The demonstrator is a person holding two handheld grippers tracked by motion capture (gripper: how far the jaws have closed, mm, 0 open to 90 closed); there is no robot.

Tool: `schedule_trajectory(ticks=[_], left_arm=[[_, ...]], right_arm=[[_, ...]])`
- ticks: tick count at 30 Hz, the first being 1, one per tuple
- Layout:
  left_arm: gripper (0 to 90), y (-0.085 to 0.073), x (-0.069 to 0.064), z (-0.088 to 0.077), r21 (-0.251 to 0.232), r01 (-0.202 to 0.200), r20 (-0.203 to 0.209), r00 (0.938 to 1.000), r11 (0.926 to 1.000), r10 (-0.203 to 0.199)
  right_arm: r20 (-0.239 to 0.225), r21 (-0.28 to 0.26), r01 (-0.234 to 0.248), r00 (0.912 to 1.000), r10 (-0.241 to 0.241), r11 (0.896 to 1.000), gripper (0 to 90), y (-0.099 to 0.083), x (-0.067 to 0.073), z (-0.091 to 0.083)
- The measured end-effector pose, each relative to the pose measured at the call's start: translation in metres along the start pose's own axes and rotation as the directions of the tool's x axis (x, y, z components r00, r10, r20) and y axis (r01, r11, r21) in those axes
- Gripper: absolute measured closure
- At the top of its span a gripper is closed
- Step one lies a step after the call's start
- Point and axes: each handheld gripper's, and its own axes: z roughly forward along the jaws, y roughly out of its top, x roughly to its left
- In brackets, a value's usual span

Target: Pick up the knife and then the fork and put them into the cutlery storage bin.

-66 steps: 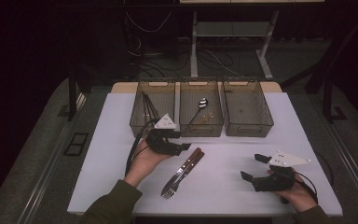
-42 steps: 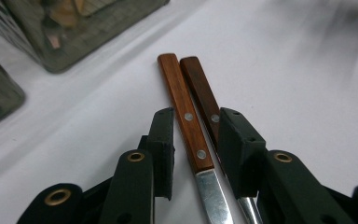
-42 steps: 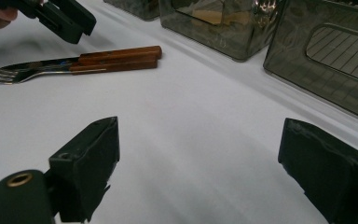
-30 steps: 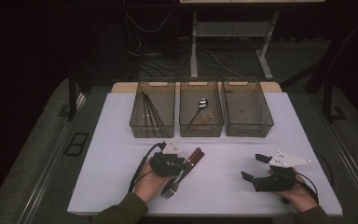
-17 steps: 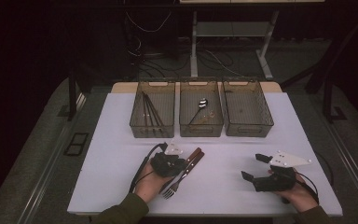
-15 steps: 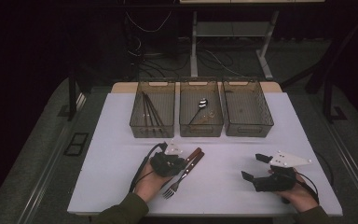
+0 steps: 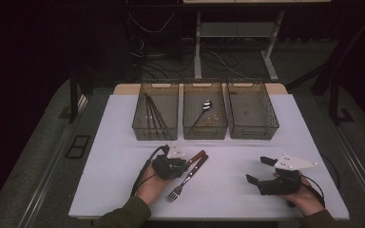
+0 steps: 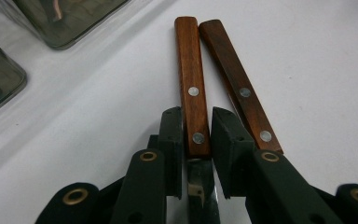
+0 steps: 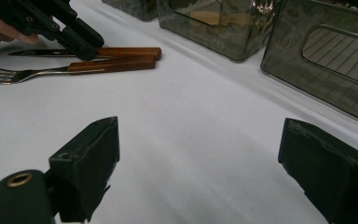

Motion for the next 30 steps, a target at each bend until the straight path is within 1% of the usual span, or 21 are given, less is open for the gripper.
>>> schedule_trajectory(ticks=[2, 5, 10, 11, 12, 17, 20, 21, 24, 26, 29, 30], left_arm=[[75.6, -0.001, -0.001, 0.000, -0.001, -0.006, -0.002, 1.0000, 1.0000, 0.006], [76.9, -0.001, 0.000, 0.000, -0.007, 0.001, 0.002, 1.0000, 1.0000, -0.001], [77.2, -0.001, 0.001, 0.000, -0.006, -0.017, 0.009, 0.9998, 0.9998, 0.017], [77.3, 0.000, 0.002, 0.000, -0.003, -0.017, 0.011, 0.9998, 0.9999, 0.017], [77.3, 0.000, 0.003, 0.000, -0.005, -0.004, 0.022, 0.9998, 1.0000, 0.004], [77.4, 0.001, 0.009, -0.001, 0.000, 0.001, 0.054, 0.9985, 1.0000, -0.001], [77.4, 0.002, 0.013, -0.002, 0.000, 0.006, 0.062, 0.9980, 1.0000, -0.006], [77.4, 0.002, 0.015, -0.004, -0.006, 0.015, 0.070, 0.9974, 0.9999, -0.014], [77.4, 0.005, 0.020, -0.009, -0.020, 0.018, 0.093, 0.9955, 0.9996, -0.016], [77.4, 0.006, 0.022, -0.012, -0.034, 0.027, 0.110, 0.9937, 0.9991, -0.023], [77.4, 0.009, 0.025, -0.016, -0.034, 0.019, 0.133, 0.9910, 0.9992, -0.015], [77.3, 0.010, 0.026, -0.018, -0.036, 0.011, 0.143, 0.9897, 0.9993, -0.006]], right_arm=[[0.000, 0.001, 0.000, 1.0000, 0.000, 1.000, 12.7, 0.000, 0.000, 0.000], [-0.001, 0.002, 0.000, 1.0000, 0.000, 1.000, 12.7, 0.000, 0.000, 0.001], [0.000, 0.011, -0.001, 1.0000, 0.001, 1.000, 12.7, 0.000, 0.000, 0.001], [-0.002, 0.014, -0.008, 1.0000, 0.008, 1.000, 12.7, 0.000, 0.000, 0.000], [-0.002, 0.014, -0.009, 1.0000, 0.009, 1.000, 12.7, 0.000, -0.001, 0.000], [-0.001, 0.009, -0.028, 0.9996, 0.028, 1.000, 12.7, -0.001, -0.002, 0.000], [-0.001, 0.009, -0.031, 0.9995, 0.031, 0.999, 12.7, -0.001, -0.003, 0.000], [-0.002, 0.009, -0.032, 0.9995, 0.032, 0.999, 12.7, 0.000, -0.003, 0.000], [-0.006, 0.011, -0.034, 0.9994, 0.034, 0.999, 12.7, 0.000, -0.003, 0.000], [-0.012, 0.015, -0.036, 0.9993, 0.036, 0.999, 12.7, 0.000, -0.003, 0.000], [-0.023, 0.036, -0.034, 0.9991, 0.035, 0.999, 12.7, 0.002, -0.003, 0.000], [-0.027, 0.038, -0.033, 0.9991, 0.034, 0.999, 12.7, 0.002, -0.003, 0.000]])
